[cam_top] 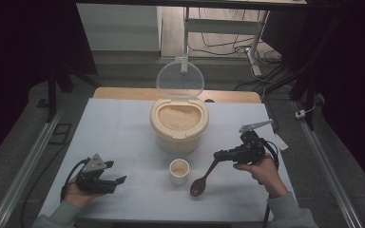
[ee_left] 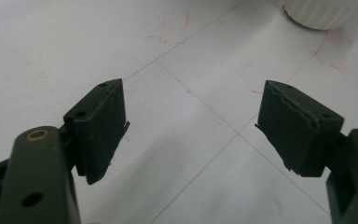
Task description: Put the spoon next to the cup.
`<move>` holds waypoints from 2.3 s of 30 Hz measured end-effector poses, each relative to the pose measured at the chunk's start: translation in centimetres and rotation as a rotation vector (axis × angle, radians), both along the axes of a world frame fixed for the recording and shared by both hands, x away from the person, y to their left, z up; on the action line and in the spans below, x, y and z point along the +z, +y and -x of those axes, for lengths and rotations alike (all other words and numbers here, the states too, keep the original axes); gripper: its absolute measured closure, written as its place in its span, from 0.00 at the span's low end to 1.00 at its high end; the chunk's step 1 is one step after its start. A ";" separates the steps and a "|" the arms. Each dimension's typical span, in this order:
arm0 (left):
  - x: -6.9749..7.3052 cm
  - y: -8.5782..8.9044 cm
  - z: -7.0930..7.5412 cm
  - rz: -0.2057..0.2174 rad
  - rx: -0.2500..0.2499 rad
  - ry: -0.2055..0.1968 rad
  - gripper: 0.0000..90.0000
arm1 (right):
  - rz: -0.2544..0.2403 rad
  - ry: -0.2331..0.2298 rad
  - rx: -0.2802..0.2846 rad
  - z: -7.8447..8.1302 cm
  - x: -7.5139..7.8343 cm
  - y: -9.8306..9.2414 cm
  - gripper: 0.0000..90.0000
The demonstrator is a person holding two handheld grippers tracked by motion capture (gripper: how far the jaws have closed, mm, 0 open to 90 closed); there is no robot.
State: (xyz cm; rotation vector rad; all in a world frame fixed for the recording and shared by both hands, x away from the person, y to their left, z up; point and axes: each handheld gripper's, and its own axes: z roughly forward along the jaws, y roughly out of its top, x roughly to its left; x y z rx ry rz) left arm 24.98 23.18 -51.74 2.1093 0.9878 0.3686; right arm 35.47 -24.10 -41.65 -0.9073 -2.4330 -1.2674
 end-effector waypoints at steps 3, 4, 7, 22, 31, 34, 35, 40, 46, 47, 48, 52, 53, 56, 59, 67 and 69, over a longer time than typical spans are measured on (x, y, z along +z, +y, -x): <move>0.0 0.0 0.0 0.000 0.001 0.001 0.26 | 0.026 0.039 0.039 -0.5 -0.4 0.9 0.92; 0.0 0.0 0.0 0.000 0.001 0.001 0.26 | 0.033 0.049 0.051 -0.6 -0.5 1.2 0.92; 0.0 -0.1 0.0 -0.002 -0.001 0.002 0.26 | 0.052 0.057 0.070 -1.0 -0.9 2.1 0.91; 0.0 -0.1 0.0 -0.005 -0.003 0.000 0.26 | 0.084 -0.124 -0.064 -1.7 -3.2 2.9 0.80; 0.0 -0.2 0.0 -0.008 -0.004 -0.001 0.26 | 0.141 -0.187 -0.149 -2.6 -5.9 3.5 0.69; -0.1 -0.2 0.0 -0.009 -0.006 0.000 0.26 | 0.156 -0.180 -0.173 -3.0 -6.9 3.8 0.66; -0.1 -0.2 0.0 -0.008 -0.006 0.000 0.26 | 0.167 -0.173 -0.179 -3.2 -7.2 3.8 0.65; -0.1 -0.2 0.0 -0.007 -0.006 0.001 0.26 | 0.199 -0.157 -0.196 -4.0 -8.6 4.2 0.60; -0.1 -0.2 0.0 -0.008 -0.008 0.001 0.26 | 0.264 -0.181 -0.213 -4.2 -9.6 4.8 0.54; -0.1 -0.2 0.0 -0.009 -0.008 0.001 0.26 | 0.280 -0.190 -0.215 -4.2 -9.6 4.9 0.52; -0.1 -0.2 0.0 -0.009 -0.008 0.001 0.26 | 0.295 -0.201 -0.217 -4.2 -9.7 5.0 0.51; -0.1 -0.3 0.0 -0.010 -0.009 0.002 0.26 | 0.330 -0.204 -0.232 -4.2 -10.0 5.2 0.50; -0.1 -0.3 0.0 -0.010 -0.010 0.002 0.26 | 0.327 -0.212 -0.236 -4.2 -10.1 5.2 0.50; -0.1 -0.3 0.0 -0.010 -0.010 0.002 0.26 | 0.337 -0.231 -0.247 -4.1 -10.0 5.3 0.47; -0.1 -0.2 0.0 -0.008 -0.009 0.000 0.26 | 0.323 -0.277 -0.294 -3.8 -9.4 4.9 0.46; 0.0 -0.1 0.0 -0.003 -0.006 -0.001 0.26 | 0.157 -0.379 -0.299 -0.9 -6.9 0.9 0.44; 0.0 -0.2 0.1 -0.004 -0.007 -0.001 0.26 | 0.131 -0.396 -0.291 0.1 -6.6 -0.1 0.44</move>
